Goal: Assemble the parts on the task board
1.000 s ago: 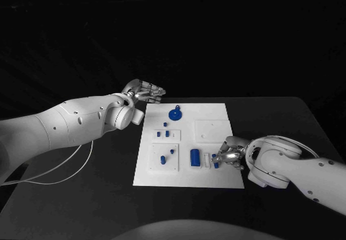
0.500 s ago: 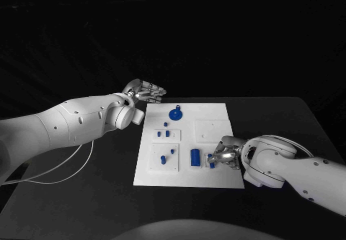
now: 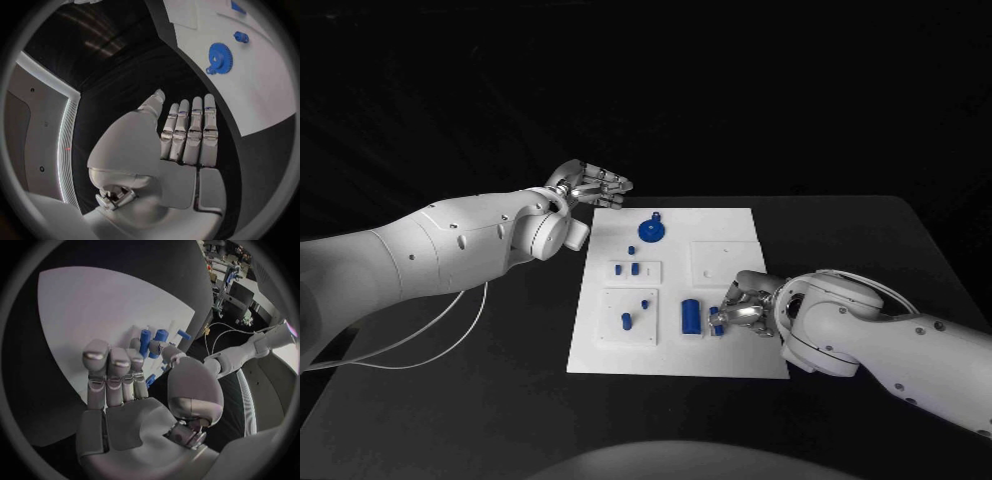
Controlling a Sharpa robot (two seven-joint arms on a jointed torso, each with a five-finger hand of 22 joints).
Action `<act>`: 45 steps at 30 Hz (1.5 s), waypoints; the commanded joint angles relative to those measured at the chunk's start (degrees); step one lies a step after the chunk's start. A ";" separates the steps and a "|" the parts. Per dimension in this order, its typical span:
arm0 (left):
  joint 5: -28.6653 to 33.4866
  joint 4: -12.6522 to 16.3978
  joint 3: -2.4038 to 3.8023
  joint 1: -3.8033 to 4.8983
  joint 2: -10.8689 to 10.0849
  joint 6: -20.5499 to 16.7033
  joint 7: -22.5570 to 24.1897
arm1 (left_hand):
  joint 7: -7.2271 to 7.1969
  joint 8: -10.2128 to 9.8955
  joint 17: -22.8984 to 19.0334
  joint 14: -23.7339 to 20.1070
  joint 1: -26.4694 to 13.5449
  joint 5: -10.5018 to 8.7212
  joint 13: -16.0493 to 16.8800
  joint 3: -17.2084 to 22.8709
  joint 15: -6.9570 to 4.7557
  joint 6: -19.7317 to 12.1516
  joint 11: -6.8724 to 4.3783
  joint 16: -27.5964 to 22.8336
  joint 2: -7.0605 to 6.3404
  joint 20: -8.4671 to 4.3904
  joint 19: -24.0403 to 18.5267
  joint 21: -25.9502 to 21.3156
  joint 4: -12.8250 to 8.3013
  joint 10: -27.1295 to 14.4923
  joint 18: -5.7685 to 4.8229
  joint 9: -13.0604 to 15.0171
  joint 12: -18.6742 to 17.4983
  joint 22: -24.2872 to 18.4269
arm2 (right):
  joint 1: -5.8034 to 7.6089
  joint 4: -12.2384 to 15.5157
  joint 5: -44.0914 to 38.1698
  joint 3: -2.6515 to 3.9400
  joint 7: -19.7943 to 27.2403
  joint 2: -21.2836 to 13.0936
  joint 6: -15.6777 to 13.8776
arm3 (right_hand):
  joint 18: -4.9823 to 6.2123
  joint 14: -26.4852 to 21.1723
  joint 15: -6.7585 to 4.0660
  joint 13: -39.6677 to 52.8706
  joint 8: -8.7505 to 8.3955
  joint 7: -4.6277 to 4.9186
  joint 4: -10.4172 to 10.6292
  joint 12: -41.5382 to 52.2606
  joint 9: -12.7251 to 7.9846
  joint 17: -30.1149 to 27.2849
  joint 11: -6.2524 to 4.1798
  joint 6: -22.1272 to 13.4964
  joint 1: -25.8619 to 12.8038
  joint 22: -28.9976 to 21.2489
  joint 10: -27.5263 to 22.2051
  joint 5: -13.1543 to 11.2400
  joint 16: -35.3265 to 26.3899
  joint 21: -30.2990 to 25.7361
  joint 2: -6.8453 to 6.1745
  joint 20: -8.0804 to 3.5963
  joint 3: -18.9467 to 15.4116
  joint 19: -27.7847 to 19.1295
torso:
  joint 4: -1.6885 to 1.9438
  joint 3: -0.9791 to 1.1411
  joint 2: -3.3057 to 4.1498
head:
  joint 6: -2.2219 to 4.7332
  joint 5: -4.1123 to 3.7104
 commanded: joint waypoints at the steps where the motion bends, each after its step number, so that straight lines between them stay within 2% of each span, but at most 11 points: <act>1: 0.22 0.18 0.04 -0.05 0.01 0.65 0.32 | -0.04 0.01 0.07 -0.01 -0.26 -0.29 -0.02 -0.07 0.24 -0.51 0.04 -0.18 0.33 0.03 0.22 -0.02 0.29 -0.07 0.54 0.04 -0.14 -0.06 | -0.07 -0.37 -2.35 0.01 -0.06 0.37 0.45 | -0.46 0.21 -0.39 -0.04 0.27 -0.06 -6.48 -0.17 -0.03 -0.02 -0.14 0.17 2.17 1.94 0.57 0.39 -0.30 -0.16 1.66 -0.47 6.05 3.29 | 0.04 0.00 0.03 | 0.07 0.02; 19: 0.21 0.27 0.04 -0.05 -0.13 0.60 0.33 | -0.04 0.01 0.07 -0.01 -0.26 -0.29 -0.02 -0.07 0.24 -0.51 0.04 -0.18 0.33 0.03 0.22 -0.02 0.29 -0.07 0.54 0.04 -0.14 -0.06 | -0.49 -1.70 -2.82 -0.07 -0.28 1.09 3.06 | -0.48 0.16 -0.34 -0.48 0.27 -0.07 -6.39 -0.85 -0.95 -0.23 -0.11 0.26 2.43 1.87 0.32 0.24 -0.64 -0.50 1.66 -0.44 5.32 3.25 | -0.01 0.01 0.00 | -0.39 0.25; 45: 0.21 0.30 0.04 -0.05 -0.21 0.65 0.24 | -0.04 0.00 0.06 0.00 -0.43 -0.40 -0.02 -0.13 0.25 -0.49 0.04 -0.19 0.37 0.03 0.22 0.03 0.42 -0.04 0.53 0.04 -0.14 -0.15 | -0.87 -1.11 -2.16 -0.12 -0.25 0.99 3.28 | -0.51 0.20 -0.35 -0.61 0.29 -0.14 -6.42 -0.88 -1.29 -0.22 -0.14 0.33 2.57 1.89 0.34 0.82 -0.71 -0.59 1.62 -0.44 4.27 3.28 | -0.03 0.01 0.01 | -0.72 0.39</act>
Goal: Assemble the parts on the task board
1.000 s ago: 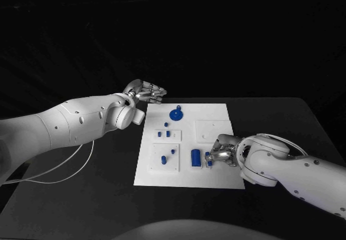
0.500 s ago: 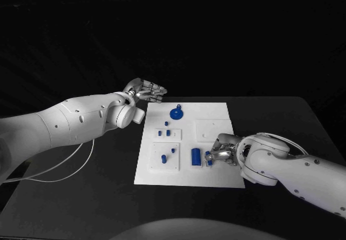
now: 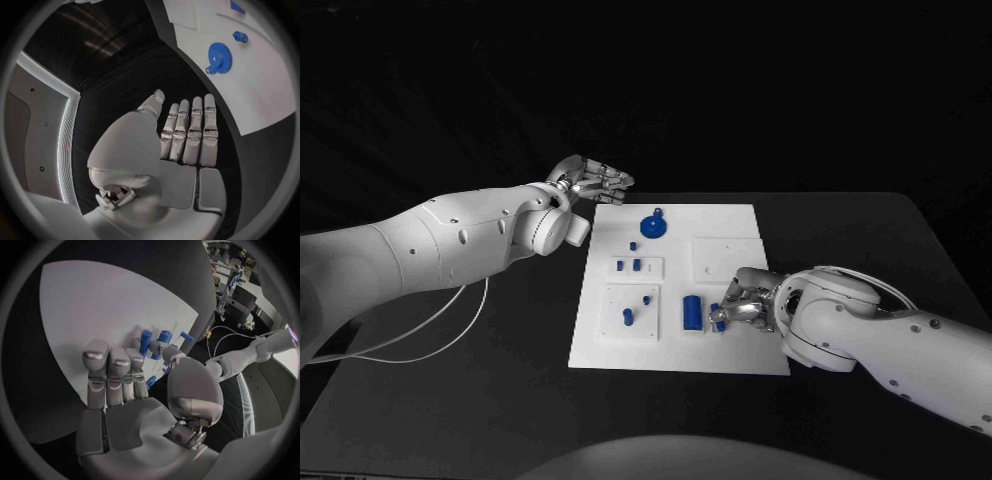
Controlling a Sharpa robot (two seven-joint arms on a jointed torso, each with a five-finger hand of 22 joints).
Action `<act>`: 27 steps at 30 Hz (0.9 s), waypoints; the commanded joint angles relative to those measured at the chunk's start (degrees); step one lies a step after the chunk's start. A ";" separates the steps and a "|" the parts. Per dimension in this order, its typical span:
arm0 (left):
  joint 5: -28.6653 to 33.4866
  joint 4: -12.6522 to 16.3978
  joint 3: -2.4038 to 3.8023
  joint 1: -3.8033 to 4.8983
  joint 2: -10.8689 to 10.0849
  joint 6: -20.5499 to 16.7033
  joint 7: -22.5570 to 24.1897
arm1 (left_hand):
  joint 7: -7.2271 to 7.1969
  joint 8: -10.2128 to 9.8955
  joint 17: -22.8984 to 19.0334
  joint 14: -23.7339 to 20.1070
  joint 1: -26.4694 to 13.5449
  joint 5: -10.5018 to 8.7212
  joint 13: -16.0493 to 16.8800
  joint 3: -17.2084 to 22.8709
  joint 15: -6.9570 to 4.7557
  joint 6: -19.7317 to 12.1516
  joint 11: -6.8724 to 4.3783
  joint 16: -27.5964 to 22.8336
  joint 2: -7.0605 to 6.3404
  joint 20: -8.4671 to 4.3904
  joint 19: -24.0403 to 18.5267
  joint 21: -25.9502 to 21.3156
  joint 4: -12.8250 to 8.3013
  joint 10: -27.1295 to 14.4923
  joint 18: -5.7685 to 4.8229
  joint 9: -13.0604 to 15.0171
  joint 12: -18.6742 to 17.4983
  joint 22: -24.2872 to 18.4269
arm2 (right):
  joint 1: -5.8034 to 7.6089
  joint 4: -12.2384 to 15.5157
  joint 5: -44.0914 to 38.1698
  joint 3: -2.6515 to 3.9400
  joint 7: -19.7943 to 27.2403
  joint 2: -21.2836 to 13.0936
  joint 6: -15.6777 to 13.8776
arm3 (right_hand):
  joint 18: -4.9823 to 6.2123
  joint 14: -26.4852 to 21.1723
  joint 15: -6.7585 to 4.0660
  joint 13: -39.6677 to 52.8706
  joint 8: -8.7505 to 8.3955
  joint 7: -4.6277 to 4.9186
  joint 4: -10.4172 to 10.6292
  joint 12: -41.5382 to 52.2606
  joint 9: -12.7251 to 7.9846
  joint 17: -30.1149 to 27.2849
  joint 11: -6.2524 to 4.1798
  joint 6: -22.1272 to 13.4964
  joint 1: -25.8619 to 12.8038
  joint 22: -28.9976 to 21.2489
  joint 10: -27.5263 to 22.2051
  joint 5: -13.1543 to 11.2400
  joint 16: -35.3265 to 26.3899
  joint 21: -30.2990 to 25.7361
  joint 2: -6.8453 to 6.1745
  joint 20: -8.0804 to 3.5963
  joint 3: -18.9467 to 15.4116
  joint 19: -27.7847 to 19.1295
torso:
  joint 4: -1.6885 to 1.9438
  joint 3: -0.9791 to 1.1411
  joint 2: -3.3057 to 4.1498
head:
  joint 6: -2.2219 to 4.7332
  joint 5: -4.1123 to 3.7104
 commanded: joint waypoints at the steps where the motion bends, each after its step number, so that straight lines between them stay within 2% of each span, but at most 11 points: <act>1: 0.22 0.16 0.04 -0.04 0.05 0.63 0.29 | -0.04 0.01 0.07 0.00 -0.23 -0.17 -0.02 0.02 0.25 -0.49 0.04 -0.18 0.17 0.03 0.22 0.03 0.27 -0.04 0.53 0.04 -0.14 -0.06 | -0.44 0.12 -0.03 -0.32 -0.24 0.09 2.05 | -0.51 0.01 -0.37 -0.05 0.30 -0.28 -5.46 -0.27 0.03 -0.03 -0.58 0.18 2.34 1.90 0.75 0.22 -0.27 -0.36 1.85 -0.44 5.21 3.28 | 0.00 0.00 0.01 | -0.03 -0.01; 12: 0.22 0.15 0.04 -0.04 0.03 0.53 0.31 | -0.04 0.01 0.07 0.00 -0.23 -0.17 -0.02 0.02 0.25 -0.49 0.04 -0.18 0.17 0.03 0.22 0.03 0.27 -0.04 0.53 0.04 -0.14 -0.06 | -0.48 0.09 -0.04 -0.32 -0.19 0.16 1.79 | -0.52 0.00 -0.36 -0.16 0.29 -0.33 -5.42 -0.42 -0.06 -0.10 -0.59 0.17 2.33 1.89 0.70 0.12 -0.39 -0.38 1.80 -0.44 4.85 3.28 | 0.03 -0.03 -0.01 | -0.05 -0.11; 15: 0.22 0.15 0.04 -0.04 0.04 0.54 0.31 | -0.04 0.01 0.07 0.00 -0.23 -0.17 -0.02 0.02 0.25 -0.49 0.04 -0.18 0.17 0.03 0.22 0.03 0.27 -0.04 0.53 0.04 -0.14 -0.06 | -0.49 -0.10 -0.06 -0.32 -0.18 0.17 1.53 | -0.55 0.07 -0.33 -0.25 0.28 -0.53 -5.19 -0.44 -0.11 -0.11 -0.61 -0.06 2.65 1.82 0.82 -2.51 -0.39 -0.48 1.92 -0.39 3.54 3.29 | 0.03 -0.03 -0.01 | -0.05 -0.11; 18: 0.22 0.14 0.04 -0.04 0.04 0.53 0.30 | -0.04 0.01 0.07 0.00 -0.23 -0.17 -0.02 0.02 0.25 -0.49 0.04 -0.18 0.17 0.03 0.22 0.03 0.27 -0.04 0.53 0.04 -0.14 -0.06 | -0.49 -0.27 -0.08 -0.32 -0.17 0.16 1.39 | -0.62 0.15 -0.30 -0.28 0.16 -1.21 -4.38 -0.36 -0.79 -0.16 -0.70 -0.49 3.16 1.69 1.01 -8.47 -0.40 -0.58 2.10 -0.33 0.92 3.30 | 0.02 -0.02 0.00 | -0.04 -0.11; 20: 0.22 0.14 0.04 -0.04 0.04 0.52 0.30 | -0.04 0.01 0.07 0.00 -0.23 -0.17 -0.02 0.02 0.25 -0.49 0.04 -0.18 0.17 0.03 0.22 0.03 0.27 -0.04 0.53 0.04 -0.14 -0.06 | -0.49 -0.36 -0.09 -0.32 -0.16 0.13 1.36 | -0.68 0.18 -0.33 -0.14 0.01 -1.68 -3.20 -0.15 -2.37 -0.15 -0.84 -0.19 3.31 1.62 1.00 -16.32 -0.39 -0.60 2.21 -0.36 -0.29 3.32 | 0.02 -0.02 0.00 | -0.04 -0.11; 22: 0.22 0.13 0.04 -0.04 0.04 0.52 0.30 | -0.04 0.01 0.07 0.00 -0.23 -0.17 -0.02 0.02 0.25 -0.49 0.04 -0.18 0.17 0.03 0.22 0.03 0.27 -0.04 0.53 0.04 -0.14 -0.06 | -0.49 -0.42 -0.09 -0.32 -0.15 0.12 1.33 | -0.75 0.18 -0.30 0.01 0.12 -1.71 -1.14 0.08 -5.31 -0.21 -0.83 0.59 4.39 1.49 0.85 -22.40 -0.43 -0.66 1.97 -0.37 -1.58 3.32 | 0.03 -0.03 0.00 | -0.06 -0.12; 24: 0.22 0.13 0.04 -0.04 0.04 0.54 0.29 | -0.04 0.01 0.07 0.00 -0.23 -0.17 -0.02 0.02 0.25 -0.49 0.04 -0.18 0.17 0.03 0.22 0.03 0.27 -0.04 0.53 0.04 -0.14 -0.06 | -0.49 -0.46 -0.09 -0.32 -0.13 0.10 1.33 | -0.77 0.19 -0.32 -0.08 0.19 -1.71 0.71 0.12 -7.30 -0.21 -0.79 0.96 5.59 1.37 0.78 -23.72 -0.39 -0.64 1.22 -0.39 -2.55 3.33 | 0.03 -0.03 0.00 | -0.06 -0.12; 27: 0.22 0.12 0.04 -0.04 0.04 0.55 0.27 | -0.04 0.01 0.07 0.00 -0.23 -0.17 -0.02 0.02 0.25 -0.49 0.04 -0.18 0.17 0.03 0.22 0.03 0.27 -0.04 0.53 0.04 -0.14 -0.06 | -0.49 -0.47 0.01 -0.32 -0.10 0.08 1.34 | -0.77 0.20 -0.29 -0.09 0.20 -1.73 2.04 0.26 -7.86 -0.23 -0.74 1.29 5.94 1.30 0.84 -27.54 -0.39 -0.62 0.87 -0.38 -3.49 3.33 | 0.01 -0.01 -0.01 | -0.07 -0.11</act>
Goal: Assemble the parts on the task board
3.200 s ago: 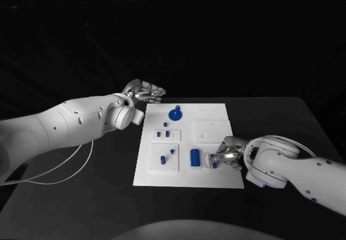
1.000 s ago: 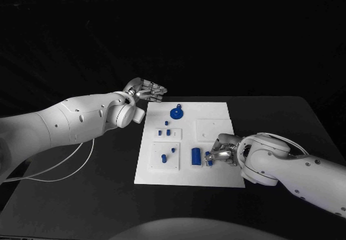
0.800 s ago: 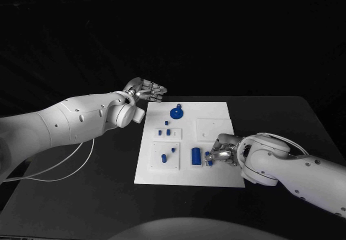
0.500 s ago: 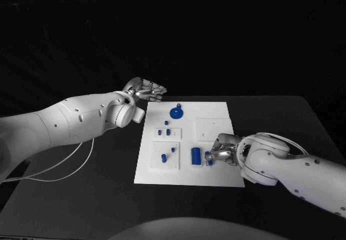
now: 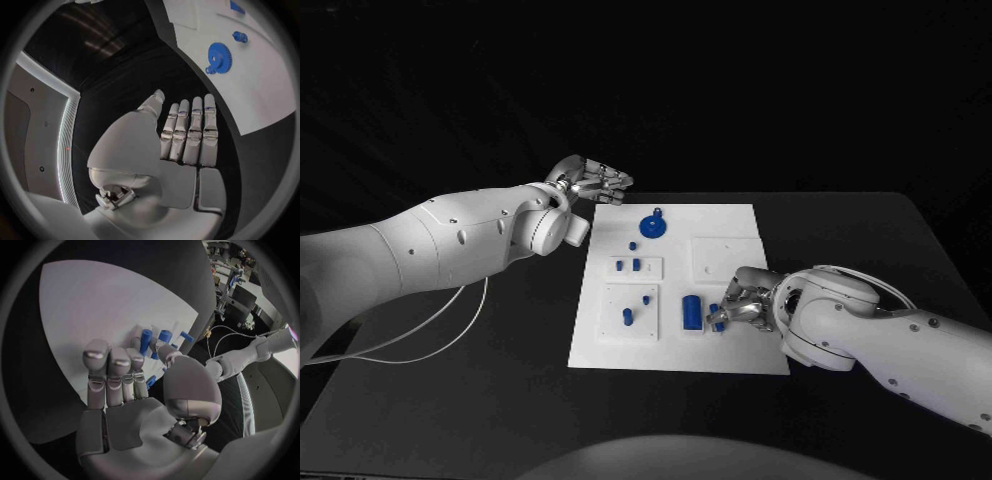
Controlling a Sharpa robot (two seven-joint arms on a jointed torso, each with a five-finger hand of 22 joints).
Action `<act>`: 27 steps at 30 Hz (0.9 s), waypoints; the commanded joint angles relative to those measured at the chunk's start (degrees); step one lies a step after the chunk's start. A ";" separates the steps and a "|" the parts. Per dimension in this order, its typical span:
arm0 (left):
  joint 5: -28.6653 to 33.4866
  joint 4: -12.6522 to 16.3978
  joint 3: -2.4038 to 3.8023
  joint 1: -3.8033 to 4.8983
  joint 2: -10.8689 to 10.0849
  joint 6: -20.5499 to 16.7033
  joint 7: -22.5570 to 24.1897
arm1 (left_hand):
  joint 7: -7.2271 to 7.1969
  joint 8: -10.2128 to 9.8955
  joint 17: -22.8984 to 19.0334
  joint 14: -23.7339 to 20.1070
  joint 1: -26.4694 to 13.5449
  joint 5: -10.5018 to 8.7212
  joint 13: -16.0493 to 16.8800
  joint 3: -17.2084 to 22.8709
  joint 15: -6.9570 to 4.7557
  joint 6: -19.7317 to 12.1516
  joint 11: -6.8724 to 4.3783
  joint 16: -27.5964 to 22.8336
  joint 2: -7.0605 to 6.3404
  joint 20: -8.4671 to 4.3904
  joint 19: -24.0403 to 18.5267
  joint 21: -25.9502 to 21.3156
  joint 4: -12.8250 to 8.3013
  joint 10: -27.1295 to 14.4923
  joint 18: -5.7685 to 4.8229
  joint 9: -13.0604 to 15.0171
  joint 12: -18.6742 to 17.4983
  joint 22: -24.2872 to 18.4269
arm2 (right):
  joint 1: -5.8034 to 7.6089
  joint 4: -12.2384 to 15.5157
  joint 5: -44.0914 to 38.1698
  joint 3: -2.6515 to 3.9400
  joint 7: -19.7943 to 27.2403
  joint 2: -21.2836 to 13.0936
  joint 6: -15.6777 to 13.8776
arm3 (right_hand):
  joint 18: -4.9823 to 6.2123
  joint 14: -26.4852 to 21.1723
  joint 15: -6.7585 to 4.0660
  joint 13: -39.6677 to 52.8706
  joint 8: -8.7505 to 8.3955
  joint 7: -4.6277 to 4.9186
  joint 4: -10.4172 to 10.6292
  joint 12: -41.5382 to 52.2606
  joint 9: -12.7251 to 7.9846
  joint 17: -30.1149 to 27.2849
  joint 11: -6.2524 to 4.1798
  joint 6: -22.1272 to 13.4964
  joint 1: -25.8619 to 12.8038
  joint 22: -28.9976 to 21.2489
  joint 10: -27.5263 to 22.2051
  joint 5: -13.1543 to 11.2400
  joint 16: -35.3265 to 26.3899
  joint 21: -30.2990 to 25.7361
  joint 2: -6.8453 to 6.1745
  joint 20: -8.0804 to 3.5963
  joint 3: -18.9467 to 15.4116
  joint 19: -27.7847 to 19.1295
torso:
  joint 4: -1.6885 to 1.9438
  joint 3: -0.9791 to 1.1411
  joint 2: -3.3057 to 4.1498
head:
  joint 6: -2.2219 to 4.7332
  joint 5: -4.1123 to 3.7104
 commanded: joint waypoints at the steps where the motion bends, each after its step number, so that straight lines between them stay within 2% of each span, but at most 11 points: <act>1: 0.22 0.12 0.04 -0.04 0.06 0.55 0.32 | -0.04 0.01 0.07 0.00 -0.23 -0.17 -0.02 0.02 0.25 -0.49 0.04 -0.19 0.18 0.03 0.22 0.03 0.27 -0.04 0.53 0.04 -0.14 -0.08 | -0.47 -0.31 -0.06 -0.38 -0.16 0.04 1.46 | -0.76 0.12 -0.41 -0.03 -0.30 0.02 1.45 0.23 -0.47 -0.09 -0.83 0.43 0.34 1.26 0.72 -2.45 -0.18 -0.19 -0.55 -0.37 -0.73 3.32 | -0.01 0.03 0.01 | -0.04 0.01; 2: 0.22 0.12 0.04 -0.04 0.06 0.56 0.31 | -0.04 0.01 0.07 0.00 -0.23 -0.17 -0.02 0.02 0.25 -0.49 0.04 -0.19 0.18 0.03 0.22 0.03 0.27 -0.04 0.53 0.04 -0.14 -0.08 | -0.47 -0.33 0.01 -0.38 -0.14 0.03 1.46 | -0.75 0.11 -0.41 -0.07 -0.28 0.04 2.19 0.24 -0.66 -0.08 -0.80 0.44 0.72 1.23 0.70 -1.73 -0.17 -0.15 -0.78 -0.37 -0.94 3.33 | -0.01 0.03 0.01 | -0.04 0.01; 4: 0.22 0.12 0.04 -0.04 0.07 0.58 0.29 | -0.04 0.01 0.07 0.00 -0.23 -0.17 -0.02 0.02 0.25 -0.49 0.04 -0.19 0.18 0.03 0.22 0.03 0.27 -0.04 0.53 0.04 -0.14 -0.08 | -0.47 -0.42 0.16 -0.38 -0.10 0.02 1.39 | -0.75 0.09 -0.42 -0.17 -0.26 0.02 2.75 0.12 -0.74 -0.13 -0.82 0.37 0.65 1.21 0.63 1.34 -0.23 -0.12 -1.30 -0.38 -0.91 3.32 | -0.01 0.03 0.01 | -0.04 0.01; 8: 0.22 0.12 0.03 -0.04 0.08 0.59 0.29 | -0.04 0.01 0.07 0.00 -0.23 -0.17 -0.02 0.02 0.25 -0.49 0.04 -0.19 0.18 0.03 0.22 0.03 0.27 -0.04 0.53 0.04 -0.14 -0.08 | -0.47 -0.55 0.35 -0.38 -0.03 -0.03 1.17 | -0.74 0.11 -0.42 -0.24 -0.25 0.03 3.68 0.11 -0.67 -0.14 -0.83 0.45 0.58 1.13 0.62 1.23 -0.22 -0.13 -1.56 -0.38 -1.07 3.32 | -0.01 0.02 0.00 | 0.00 -0.01; 14: 0.22 0.12 0.03 -0.04 0.07 0.59 0.27 | -0.04 0.01 0.07 0.00 -0.23 -0.17 -0.02 0.02 0.25 -0.49 0.04 -0.19 0.18 0.03 0.22 0.03 0.27 -0.04 0.53 0.04 -0.14 -0.08 | -0.47 -0.54 0.52 -0.38 0.10 -0.13 0.75 | -0.72 0.11 -0.41 -0.31 -0.25 0.04 5.01 0.20 -0.39 -0.17 -0.81 0.59 0.44 1.05 0.69 -1.65 -0.24 -0.06 -1.62 -0.37 -1.44 3.32 | -0.01 0.04 0.01 | -0.01 0.01; 18: 0.22 0.11 0.03 -0.04 0.08 0.60 0.27 | -0.04 0.01 0.07 0.00 -0.23 -0.17 -0.02 0.02 0.25 -0.49 0.04 -0.19 0.18 0.03 0.22 0.03 0.27 -0.04 0.53 0.04 -0.14 -0.08 | -0.47 -0.45 0.96 -0.38 0.23 -0.33 0.41 | -0.68 0.13 -0.40 -0.30 -0.23 0.06 6.97 0.33 0.01 -0.17 -0.79 0.77 -0.26 0.97 0.75 -5.14 -0.21 -0.05 -1.65 -0.36 -1.31 3.32 | -0.01 0.04 0.01 | -0.01 0.01; 24: 0.22 0.11 0.03 -0.04 0.08 0.63 0.26 | -0.04 0.01 0.07 0.00 -0.23 -0.17 -0.02 0.02 0.25 -0.49 0.04 -0.19 0.18 0.03 0.22 0.03 0.27 -0.04 0.53 0.04 -0.14 -0.08 | -0.47 -0.14 1.75 -0.38 0.42 -0.64 0.12 | -0.60 0.14 -0.34 -0.34 -0.22 0.14 9.24 0.41 0.75 -0.17 -0.71 1.00 -1.76 0.86 0.78 -8.03 -0.15 0.04 -2.87 -0.32 -0.92 3.32 | -0.02 0.05 0.01 | 0.06 0.03; 25: 0.21 0.10 0.03 -0.04 0.08 0.64 0.26 | -0.04 0.01 0.07 0.00 -0.23 -0.17 -0.02 0.02 0.25 -0.49 0.04 -0.19 0.18 0.03 0.22 0.03 0.27 -0.04 0.53 0.04 -0.14 -0.08 | -0.47 -0.10 1.84 -0.37 0.44 -0.67 0.08 | -0.57 0.14 -0.31 -0.34 -0.22 0.20 10.13 0.45 0.91 -0.18 -0.67 1.05 -2.27 0.83 0.79 -9.46 -0.15 0.02 -3.00 -0.29 -1.00 3.32 | -0.02 0.05 0.01 | 0.06 0.03; 27: 0.21 0.08 0.03 -0.04 0.10 0.65 0.25 | -0.04 0.01 0.07 0.00 -0.23 -0.17 -0.02 0.02 0.25 -0.49 0.04 -0.19 0.18 0.03 0.22 0.03 0.27 -0.04 0.53 0.04 -0.14 -0.08 | -0.47 -0.09 1.99 -0.37 0.48 -0.72 -0.02 | -0.51 0.13 -0.29 -0.34 -0.23 0.25 11.45 0.49 1.25 -0.20 -0.61 1.09 -2.86 0.77 0.78 -10.61 -0.14 0.06 -3.51 -0.26 -0.78 3.32 | -0.02 0.02 0.00 | 0.11 -0.02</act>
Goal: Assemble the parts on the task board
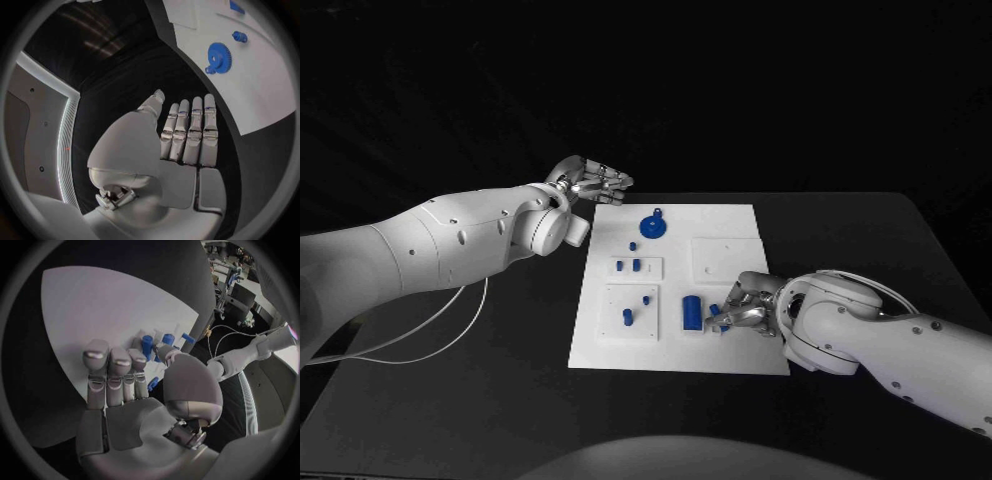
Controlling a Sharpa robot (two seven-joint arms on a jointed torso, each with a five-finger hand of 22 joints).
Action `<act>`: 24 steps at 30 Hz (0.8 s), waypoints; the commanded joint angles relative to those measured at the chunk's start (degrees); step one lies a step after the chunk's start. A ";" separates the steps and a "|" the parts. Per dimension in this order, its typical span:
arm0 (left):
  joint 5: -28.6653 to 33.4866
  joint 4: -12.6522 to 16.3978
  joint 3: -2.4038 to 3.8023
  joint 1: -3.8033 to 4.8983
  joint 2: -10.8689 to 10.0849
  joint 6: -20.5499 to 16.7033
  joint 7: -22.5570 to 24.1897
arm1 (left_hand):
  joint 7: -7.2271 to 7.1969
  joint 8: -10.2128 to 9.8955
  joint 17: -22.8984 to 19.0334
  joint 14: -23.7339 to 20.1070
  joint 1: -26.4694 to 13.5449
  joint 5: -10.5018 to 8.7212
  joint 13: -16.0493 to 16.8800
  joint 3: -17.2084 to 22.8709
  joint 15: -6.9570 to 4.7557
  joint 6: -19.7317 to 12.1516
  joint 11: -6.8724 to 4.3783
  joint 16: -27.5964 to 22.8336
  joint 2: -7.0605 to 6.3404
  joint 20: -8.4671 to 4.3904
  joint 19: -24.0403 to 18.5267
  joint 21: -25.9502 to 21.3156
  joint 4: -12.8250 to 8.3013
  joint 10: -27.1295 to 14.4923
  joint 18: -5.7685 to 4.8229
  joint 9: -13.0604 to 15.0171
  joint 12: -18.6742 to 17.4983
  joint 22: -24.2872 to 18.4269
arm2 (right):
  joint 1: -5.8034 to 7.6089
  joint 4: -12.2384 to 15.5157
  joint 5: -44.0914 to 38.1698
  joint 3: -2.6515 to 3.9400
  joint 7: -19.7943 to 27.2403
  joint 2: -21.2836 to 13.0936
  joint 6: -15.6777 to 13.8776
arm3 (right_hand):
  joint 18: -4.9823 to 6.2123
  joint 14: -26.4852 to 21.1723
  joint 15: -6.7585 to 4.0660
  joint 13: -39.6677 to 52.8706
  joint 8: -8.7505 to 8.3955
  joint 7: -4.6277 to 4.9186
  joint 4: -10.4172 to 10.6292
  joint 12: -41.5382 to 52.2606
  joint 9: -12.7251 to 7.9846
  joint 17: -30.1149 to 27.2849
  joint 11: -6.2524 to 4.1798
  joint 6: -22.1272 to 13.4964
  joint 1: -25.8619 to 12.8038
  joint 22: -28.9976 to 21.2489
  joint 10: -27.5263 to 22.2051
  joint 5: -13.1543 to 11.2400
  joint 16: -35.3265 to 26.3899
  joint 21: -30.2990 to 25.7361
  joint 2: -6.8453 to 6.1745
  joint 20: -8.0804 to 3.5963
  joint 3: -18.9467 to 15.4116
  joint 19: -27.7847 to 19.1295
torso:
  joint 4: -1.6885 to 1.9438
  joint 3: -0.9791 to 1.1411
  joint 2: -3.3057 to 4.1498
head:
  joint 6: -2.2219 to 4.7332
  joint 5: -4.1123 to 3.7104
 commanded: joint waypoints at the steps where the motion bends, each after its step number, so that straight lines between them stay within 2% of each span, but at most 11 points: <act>1: 0.21 0.10 0.04 -0.04 0.10 0.64 0.32 | -0.04 0.01 0.07 0.00 -0.24 -0.17 -0.02 0.02 0.25 -0.49 0.04 -0.19 0.18 0.03 0.22 0.03 0.27 -0.04 0.53 0.04 -0.14 -0.09 | -0.09 0.07 0.68 -0.01 0.12 -0.09 0.13 | -0.49 0.12 -0.29 -0.06 -0.17 0.01 1.13 0.28 0.29 -0.10 0.16 0.42 -0.93 0.74 0.05 -0.88 -0.17 0.03 -0.30 -0.24 0.00 3.31 | -0.01 -0.02 0.00 | 0.07 -0.02; 17: 0.21 0.09 0.03 -0.04 0.04 0.61 0.29 | -0.04 0.01 0.07 0.00 -0.24 -0.17 -0.02 0.02 0.25 -0.49 0.04 -0.19 0.18 0.03 0.22 0.03 0.27 -0.04 0.53 0.04 -0.14 -0.09 | -0.09 0.49 1.03 0.14 0.42 -0.96 -0.52 | -0.44 0.13 -0.29 0.18 -0.17 0.02 2.00 0.64 0.63 -0.18 0.18 0.55 -0.87 0.69 0.03 -1.06 -0.24 0.20 -0.63 -0.24 -0.36 3.32 | -0.01 -0.03 0.01 | 0.17 0.02; 24: 0.21 0.07 0.03 -0.04 0.04 0.60 0.30 | -0.04 0.01 0.07 0.00 -0.24 -0.17 -0.02 0.02 0.25 -0.49 0.04 -0.19 0.18 0.03 0.22 0.03 0.27 -0.04 0.53 0.04 -0.14 -0.09 | -0.09 1.02 2.24 0.68 0.46 -1.20 -0.54 | -0.45 0.14 -0.29 0.34 -0.19 0.00 2.64 0.80 0.73 -0.18 0.17 0.64 -1.19 0.65 0.03 -1.02 -0.21 0.26 -0.62 -0.24 -0.19 3.32 | 0.00 0.00 0.01 | 0.17 -0.02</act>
